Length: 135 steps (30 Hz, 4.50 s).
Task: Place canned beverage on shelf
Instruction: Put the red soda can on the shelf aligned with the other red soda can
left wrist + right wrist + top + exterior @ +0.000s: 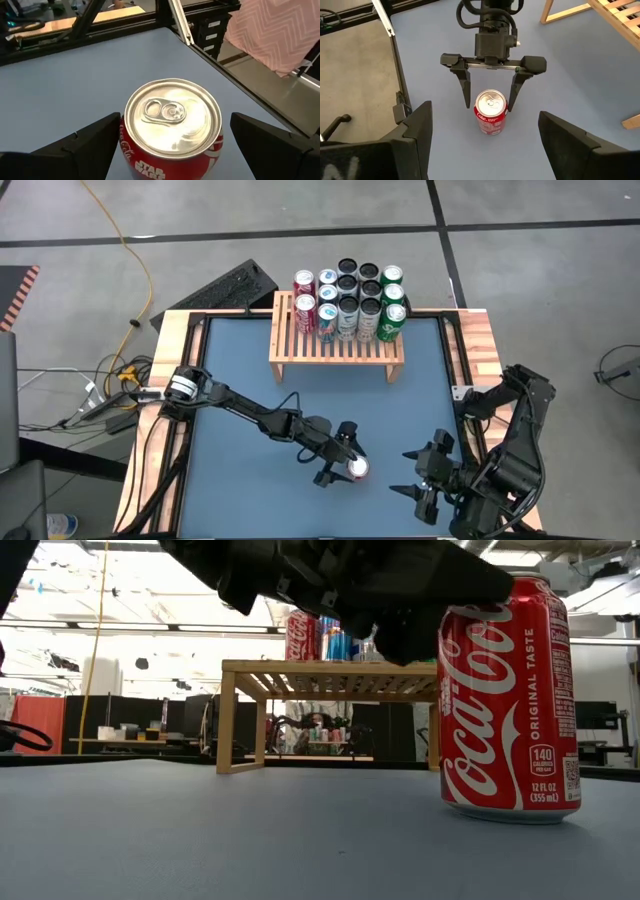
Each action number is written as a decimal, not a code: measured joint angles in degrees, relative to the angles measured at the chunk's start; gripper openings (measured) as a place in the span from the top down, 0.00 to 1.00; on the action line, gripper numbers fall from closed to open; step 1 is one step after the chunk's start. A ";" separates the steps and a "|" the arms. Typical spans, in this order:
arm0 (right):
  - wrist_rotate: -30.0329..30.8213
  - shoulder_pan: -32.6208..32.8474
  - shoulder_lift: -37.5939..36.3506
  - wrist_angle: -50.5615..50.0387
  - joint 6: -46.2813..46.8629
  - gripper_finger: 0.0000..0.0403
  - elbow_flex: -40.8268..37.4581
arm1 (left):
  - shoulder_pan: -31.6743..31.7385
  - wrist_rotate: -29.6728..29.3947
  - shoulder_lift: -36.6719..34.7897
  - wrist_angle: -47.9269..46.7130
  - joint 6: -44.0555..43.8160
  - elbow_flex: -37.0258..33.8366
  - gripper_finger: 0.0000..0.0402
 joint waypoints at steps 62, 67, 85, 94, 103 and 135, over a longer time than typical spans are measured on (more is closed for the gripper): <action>6.66 -2.92 0.00 -2.67 1.38 0.29 0.00 | 19.15 -30.92 -48.31 -33.64 -6.86 -11.75 0.29; 6.21 -4.42 0.00 -2.89 1.29 0.29 0.00 | 26.80 -22.96 -45.97 -33.11 -4.51 -11.73 0.29; 5.83 -6.16 0.00 -4.02 1.38 0.29 0.00 | 36.37 -11.37 -40.57 -29.86 -4.13 -11.40 0.28; 5.78 -6.11 0.00 -4.21 1.35 0.29 0.00 | 36.77 -13.83 -41.17 -30.66 -3.41 -11.44 0.27; 5.79 -6.17 0.00 -6.12 1.36 0.29 0.00 | 36.78 -16.85 -41.13 -30.86 -1.55 -11.45 0.27; 5.79 -6.16 0.00 -5.66 1.57 0.29 0.00 | 38.44 -11.46 -41.88 -33.23 0.06 -11.59 0.12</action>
